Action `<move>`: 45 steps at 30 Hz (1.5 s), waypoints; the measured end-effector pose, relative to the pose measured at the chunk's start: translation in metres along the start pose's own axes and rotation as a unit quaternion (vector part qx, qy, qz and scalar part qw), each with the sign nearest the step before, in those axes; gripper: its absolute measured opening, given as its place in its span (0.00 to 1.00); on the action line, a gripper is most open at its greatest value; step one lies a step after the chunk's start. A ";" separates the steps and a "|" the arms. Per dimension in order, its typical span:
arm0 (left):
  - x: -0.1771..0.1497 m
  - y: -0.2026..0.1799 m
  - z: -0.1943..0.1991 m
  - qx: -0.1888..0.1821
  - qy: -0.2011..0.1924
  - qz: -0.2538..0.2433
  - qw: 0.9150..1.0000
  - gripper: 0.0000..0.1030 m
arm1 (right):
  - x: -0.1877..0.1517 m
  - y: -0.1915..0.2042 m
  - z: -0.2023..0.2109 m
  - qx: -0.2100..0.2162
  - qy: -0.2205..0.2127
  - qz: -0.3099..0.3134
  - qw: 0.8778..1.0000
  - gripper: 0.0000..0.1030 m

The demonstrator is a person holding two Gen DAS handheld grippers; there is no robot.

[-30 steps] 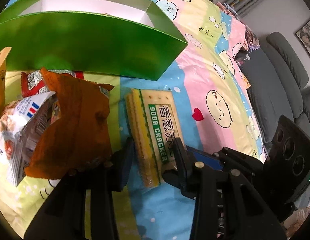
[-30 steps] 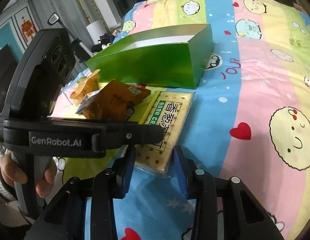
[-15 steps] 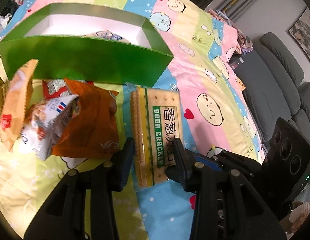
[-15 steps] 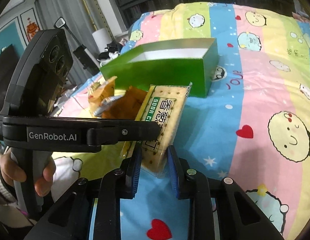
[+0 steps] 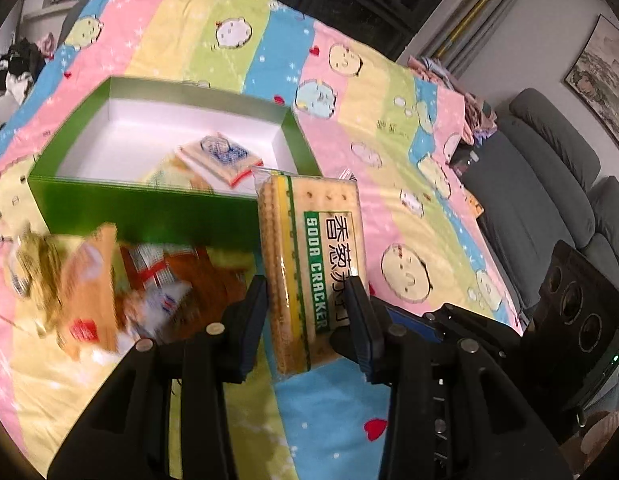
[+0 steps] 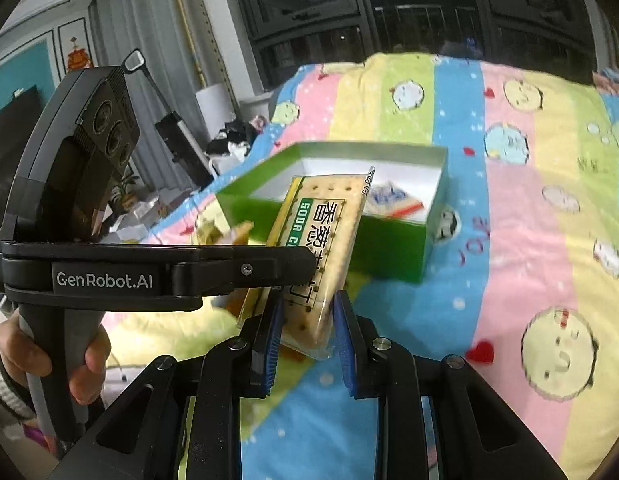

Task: Organize snacks
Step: 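Lower the SODA CRACKER pack into the green box and open the left tool, then withdraw the left tool from the box toward the orange chip bag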

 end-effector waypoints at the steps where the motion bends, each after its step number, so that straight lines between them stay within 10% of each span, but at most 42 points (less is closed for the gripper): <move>1: 0.004 -0.001 0.001 0.001 -0.004 -0.003 1.000 0.38 | 0.006 0.000 -0.001 -0.001 -0.004 0.003 1.000 0.27; 33: 0.119 0.047 -0.052 0.033 -0.004 0.024 0.999 0.37 | 0.086 -0.051 -0.100 -0.008 0.009 0.000 1.000 0.27; 36: 0.120 0.054 -0.061 0.057 0.003 0.030 0.998 0.58 | 0.084 -0.053 -0.108 -0.034 0.024 0.003 0.999 0.27; 38: 0.120 0.065 -0.064 0.068 0.011 0.047 0.997 0.88 | 0.081 -0.054 -0.109 -0.057 0.033 0.002 0.998 0.34; 45: 0.120 0.091 -0.030 0.065 -0.001 0.090 0.994 0.94 | 0.074 -0.055 -0.079 -0.068 0.012 -0.005 0.998 0.49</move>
Point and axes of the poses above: each gripper's, at about its wrist camera, not at the fingertips, and z roughly against the way its jaws point, y to its left, x to its top, the point moved 4 cm from there along -z, roughly the way its jaws point, and after that the axes turned 9 degrees about z, right-handed, at the moved point
